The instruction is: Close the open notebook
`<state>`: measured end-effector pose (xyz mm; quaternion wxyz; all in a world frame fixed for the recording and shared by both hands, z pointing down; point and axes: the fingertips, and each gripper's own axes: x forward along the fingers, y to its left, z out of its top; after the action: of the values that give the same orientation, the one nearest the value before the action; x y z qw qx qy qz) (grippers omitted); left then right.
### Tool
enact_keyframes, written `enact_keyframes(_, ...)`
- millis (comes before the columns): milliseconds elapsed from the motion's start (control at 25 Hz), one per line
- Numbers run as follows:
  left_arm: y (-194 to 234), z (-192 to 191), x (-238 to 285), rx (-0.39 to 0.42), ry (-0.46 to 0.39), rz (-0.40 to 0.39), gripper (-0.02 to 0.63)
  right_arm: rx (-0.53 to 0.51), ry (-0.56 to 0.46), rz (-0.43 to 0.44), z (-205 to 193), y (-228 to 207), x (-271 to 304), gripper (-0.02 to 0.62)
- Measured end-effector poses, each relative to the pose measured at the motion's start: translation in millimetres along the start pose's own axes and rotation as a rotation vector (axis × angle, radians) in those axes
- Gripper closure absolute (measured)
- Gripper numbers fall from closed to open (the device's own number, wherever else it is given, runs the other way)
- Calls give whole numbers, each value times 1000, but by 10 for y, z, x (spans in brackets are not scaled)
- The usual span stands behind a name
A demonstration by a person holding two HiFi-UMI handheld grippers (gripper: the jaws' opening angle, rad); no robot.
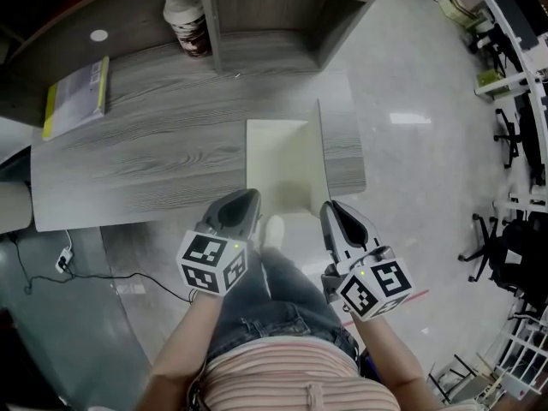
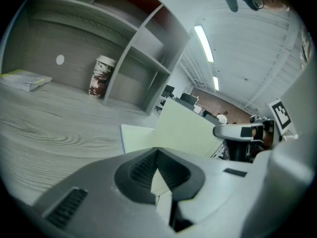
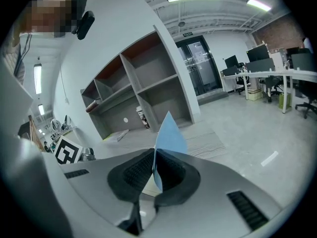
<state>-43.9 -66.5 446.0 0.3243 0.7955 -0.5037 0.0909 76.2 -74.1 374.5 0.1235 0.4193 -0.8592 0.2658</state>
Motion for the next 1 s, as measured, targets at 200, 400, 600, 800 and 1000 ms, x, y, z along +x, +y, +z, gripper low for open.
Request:
enact_keyframes(200,12,-24,-60,-11,-12,18,594,-36,19,28,-26,108,70,571)
enact_keyframes(400,28,-52,-124,-27,-25,40,594,-69,39,54,-75,222,147,566)
enact_keyframes(600,70,-65,-184,-39,-36,63,594,-86,66,79,-118,307,236,562)
enact_keyframes(800,121,-102,-235,-54,-42,86,594,-110,92,96,-174,375,300,560)
enact_keyframes(1000,149,-123,-272,-68,-47,103,594,-131,114,118,-218,435,357,557)
